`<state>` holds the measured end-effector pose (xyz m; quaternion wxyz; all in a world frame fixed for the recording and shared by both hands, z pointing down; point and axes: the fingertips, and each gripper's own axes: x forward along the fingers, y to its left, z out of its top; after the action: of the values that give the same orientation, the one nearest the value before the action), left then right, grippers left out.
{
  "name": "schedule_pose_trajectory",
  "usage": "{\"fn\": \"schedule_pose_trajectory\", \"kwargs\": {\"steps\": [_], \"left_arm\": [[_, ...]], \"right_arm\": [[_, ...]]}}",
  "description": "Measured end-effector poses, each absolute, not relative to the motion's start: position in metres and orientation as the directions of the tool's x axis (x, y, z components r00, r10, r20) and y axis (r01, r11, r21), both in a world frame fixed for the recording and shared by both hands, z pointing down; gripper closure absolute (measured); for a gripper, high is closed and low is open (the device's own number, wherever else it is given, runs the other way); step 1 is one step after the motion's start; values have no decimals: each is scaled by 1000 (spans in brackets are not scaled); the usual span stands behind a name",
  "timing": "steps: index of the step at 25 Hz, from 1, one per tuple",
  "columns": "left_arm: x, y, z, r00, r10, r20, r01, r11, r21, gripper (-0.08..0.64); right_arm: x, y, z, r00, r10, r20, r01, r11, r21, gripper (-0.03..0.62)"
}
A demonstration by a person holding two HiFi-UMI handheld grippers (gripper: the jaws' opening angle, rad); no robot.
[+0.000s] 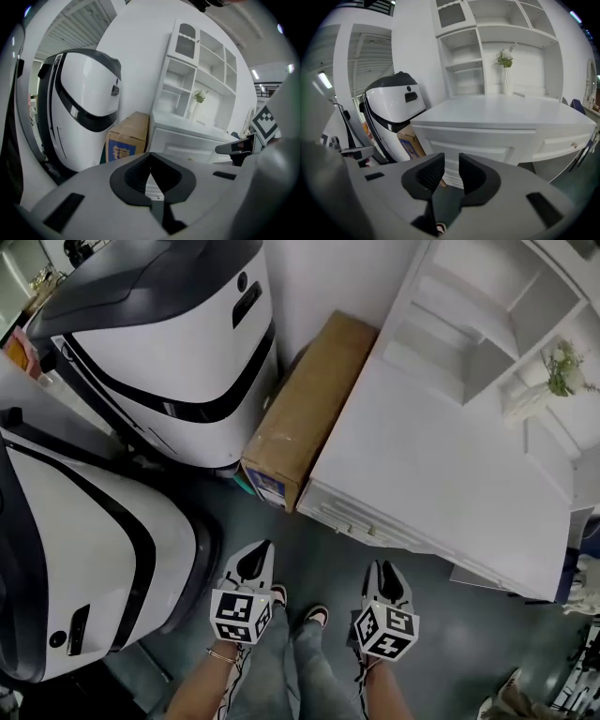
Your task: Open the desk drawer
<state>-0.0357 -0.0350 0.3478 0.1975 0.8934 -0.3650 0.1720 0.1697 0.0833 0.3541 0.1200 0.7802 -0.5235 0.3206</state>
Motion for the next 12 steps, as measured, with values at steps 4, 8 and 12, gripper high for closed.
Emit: {"fn": "schedule_pose_trajectory", "kwargs": {"steps": [4, 8, 12], "left_arm": [[-54, -35, 404, 642, -598, 481, -752, -614, 240, 543], [-70, -30, 461, 621, -596, 509, -769, -587, 251, 543], [-80, -21, 503, 609, -586, 533, -778, -570, 262, 543]], "right_arm": [[159, 73, 408, 225, -720, 656, -903, -407, -138, 486], [145, 70, 466, 201, -695, 690, -904, -403, -143, 486], [137, 73, 513, 186, -658, 729, -916, -385, -114, 485]]}}
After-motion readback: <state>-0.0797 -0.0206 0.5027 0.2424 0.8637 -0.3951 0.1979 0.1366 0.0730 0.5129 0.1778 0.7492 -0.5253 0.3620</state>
